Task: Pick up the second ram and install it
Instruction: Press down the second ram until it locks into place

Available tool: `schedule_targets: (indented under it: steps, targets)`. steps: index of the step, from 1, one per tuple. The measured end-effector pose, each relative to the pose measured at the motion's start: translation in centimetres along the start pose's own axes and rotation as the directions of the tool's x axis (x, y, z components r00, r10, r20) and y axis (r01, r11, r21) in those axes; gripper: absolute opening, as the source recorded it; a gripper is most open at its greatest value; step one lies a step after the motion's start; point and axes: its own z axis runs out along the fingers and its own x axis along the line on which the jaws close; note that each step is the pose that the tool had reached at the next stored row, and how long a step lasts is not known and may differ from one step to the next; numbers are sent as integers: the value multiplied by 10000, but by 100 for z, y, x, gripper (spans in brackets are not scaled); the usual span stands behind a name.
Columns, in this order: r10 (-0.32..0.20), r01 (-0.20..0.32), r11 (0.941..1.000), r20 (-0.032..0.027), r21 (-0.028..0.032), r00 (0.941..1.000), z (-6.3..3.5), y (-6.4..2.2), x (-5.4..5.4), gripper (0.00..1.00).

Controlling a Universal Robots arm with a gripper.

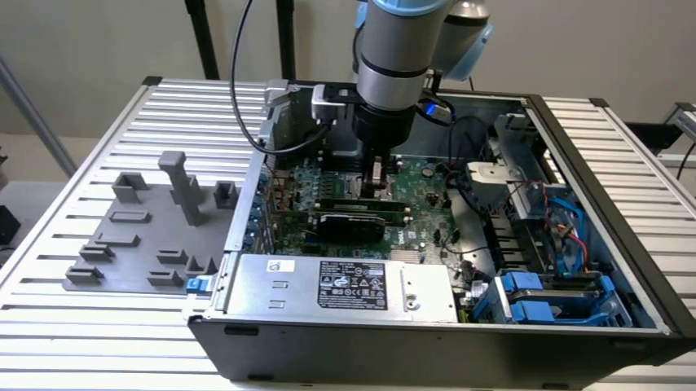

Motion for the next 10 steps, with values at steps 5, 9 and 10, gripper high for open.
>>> schedule_targets:
  steps: [5, 9, 10]
  targets:
    - [0, 0, 10000, 1, 1, 10000, 35, -1, -5, 11]
    - [-1, 1, 10000, 1, 4, 10000, 96, -3, -11, 11]
    - [-1, 1, 10000, 2, 5, 10000, 108, -3, -11, 11]
